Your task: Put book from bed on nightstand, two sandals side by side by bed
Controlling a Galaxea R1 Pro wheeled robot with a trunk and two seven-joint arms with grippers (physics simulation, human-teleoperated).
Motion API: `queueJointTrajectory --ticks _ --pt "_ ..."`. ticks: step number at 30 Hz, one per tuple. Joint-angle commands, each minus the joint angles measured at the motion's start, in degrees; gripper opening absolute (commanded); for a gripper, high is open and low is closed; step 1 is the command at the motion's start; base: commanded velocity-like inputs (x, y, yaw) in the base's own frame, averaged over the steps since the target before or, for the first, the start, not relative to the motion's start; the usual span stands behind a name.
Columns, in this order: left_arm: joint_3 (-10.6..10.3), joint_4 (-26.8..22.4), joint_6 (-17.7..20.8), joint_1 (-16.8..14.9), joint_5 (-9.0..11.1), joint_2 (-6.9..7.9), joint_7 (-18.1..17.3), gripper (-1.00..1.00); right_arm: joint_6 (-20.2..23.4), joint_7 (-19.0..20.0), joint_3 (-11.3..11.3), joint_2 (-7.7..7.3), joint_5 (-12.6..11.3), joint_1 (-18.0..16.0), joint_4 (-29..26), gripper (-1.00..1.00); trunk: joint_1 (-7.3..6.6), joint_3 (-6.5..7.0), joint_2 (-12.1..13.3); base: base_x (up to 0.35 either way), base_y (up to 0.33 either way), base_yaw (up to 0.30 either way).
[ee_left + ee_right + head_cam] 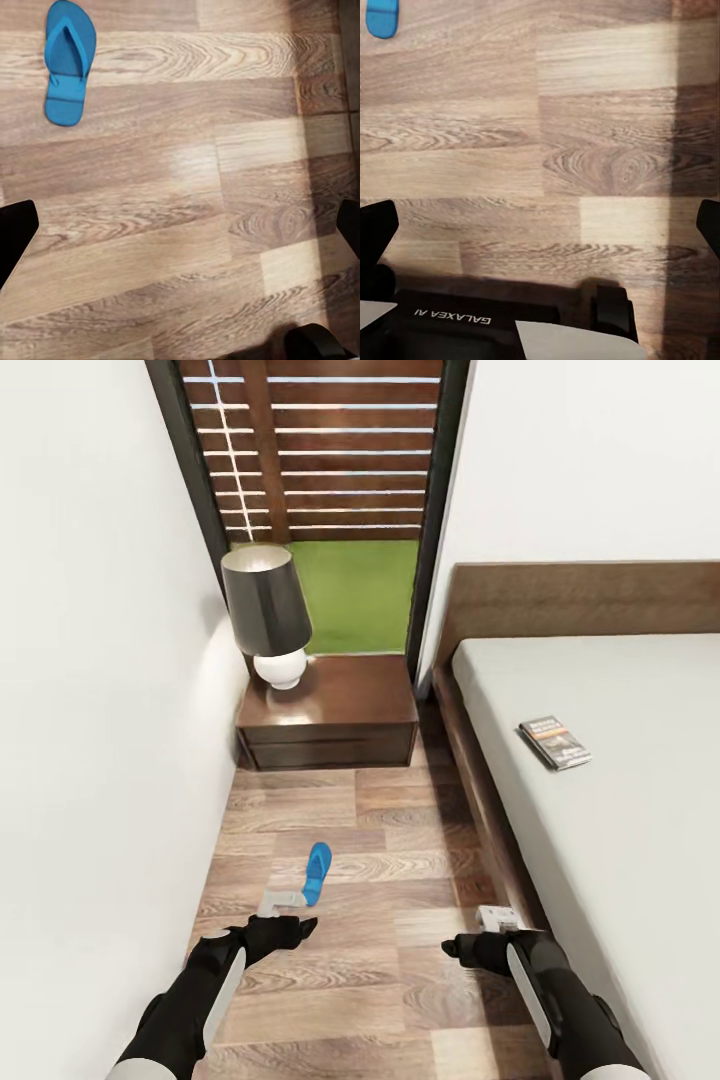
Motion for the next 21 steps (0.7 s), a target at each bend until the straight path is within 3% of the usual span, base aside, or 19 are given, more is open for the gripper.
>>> queueJointTrajectory --ticks 1,21 --pt "0.03 -0.08 0.35 -0.02 0.03 -0.01 -0.16 1.0 0.28 0.22 -0.08 0.0 0.02 -0.02 -0.06 1.0 0.03 -0.04 -0.02 0.319 0.0 0.0" --pt "0.01 -0.07 0.27 -0.02 0.03 -0.01 -0.14 1.0 0.28 0.22 -0.01 0.11 0.28 -0.02 -0.06 1.0 0.03 -0.04 -0.02 0.319 0.0 0.0"
